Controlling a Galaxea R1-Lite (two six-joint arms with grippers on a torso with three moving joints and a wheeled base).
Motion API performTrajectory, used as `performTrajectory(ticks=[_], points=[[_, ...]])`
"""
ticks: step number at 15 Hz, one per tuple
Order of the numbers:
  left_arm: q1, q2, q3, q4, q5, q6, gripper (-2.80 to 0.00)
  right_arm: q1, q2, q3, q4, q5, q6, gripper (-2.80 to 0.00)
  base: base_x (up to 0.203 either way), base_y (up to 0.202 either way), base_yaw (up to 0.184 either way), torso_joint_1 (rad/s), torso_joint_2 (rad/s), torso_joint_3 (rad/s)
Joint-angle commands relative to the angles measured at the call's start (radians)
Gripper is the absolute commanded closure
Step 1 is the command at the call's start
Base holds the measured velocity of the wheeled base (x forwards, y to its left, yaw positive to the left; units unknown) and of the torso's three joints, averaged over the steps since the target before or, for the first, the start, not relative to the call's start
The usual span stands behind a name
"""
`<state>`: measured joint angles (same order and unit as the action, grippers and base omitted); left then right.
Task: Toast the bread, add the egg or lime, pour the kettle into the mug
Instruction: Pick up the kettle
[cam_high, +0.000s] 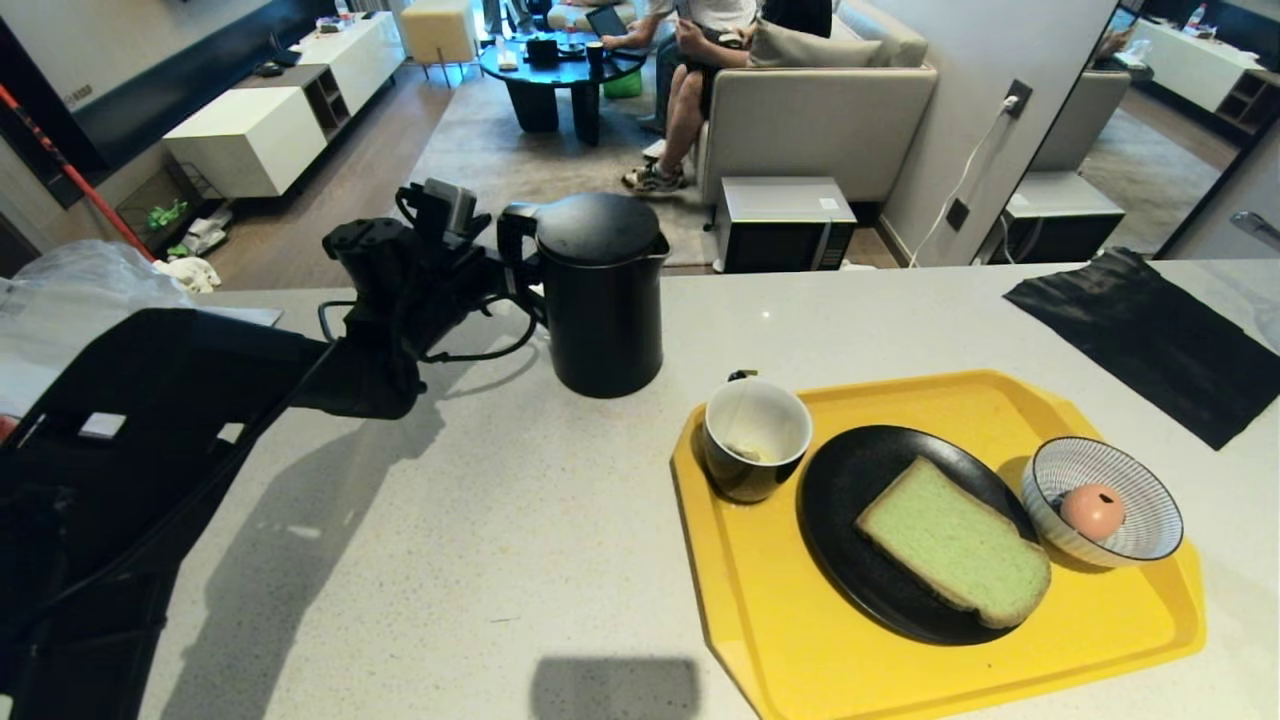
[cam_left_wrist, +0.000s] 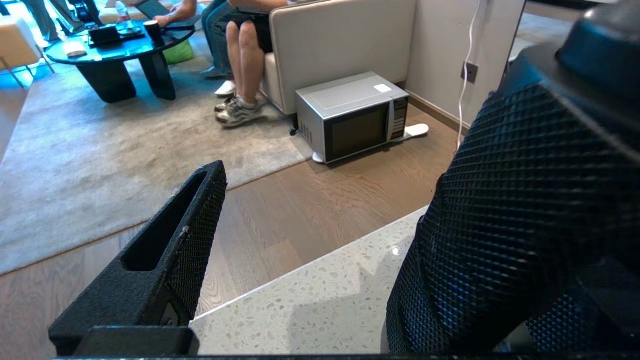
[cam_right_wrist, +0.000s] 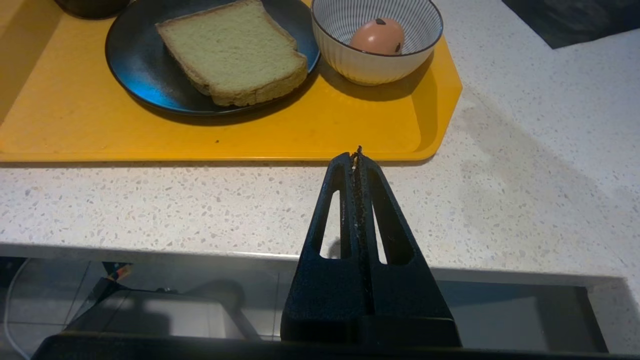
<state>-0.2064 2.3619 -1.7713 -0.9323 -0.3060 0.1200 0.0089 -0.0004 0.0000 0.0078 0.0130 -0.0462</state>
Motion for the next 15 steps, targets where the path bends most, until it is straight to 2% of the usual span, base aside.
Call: performTrajectory(ticks=[1, 15], points=[[-0.001, 0.008, -0.004, -0.005, -0.002, 0.001, -2.80, 0.000, 0.000, 0.002, 0.000, 0.001, 0.000, 0.00, 0.000, 0.000, 0.000, 0.000, 0.00, 0.000], [-0.001, 0.008, -0.004, -0.006, -0.001, -0.001, -2.80, 0.000, 0.001, 0.001, 0.000, 0.001, 0.000, 0.00, 0.000, 0.000, 0.000, 0.000, 0.00, 0.000]])
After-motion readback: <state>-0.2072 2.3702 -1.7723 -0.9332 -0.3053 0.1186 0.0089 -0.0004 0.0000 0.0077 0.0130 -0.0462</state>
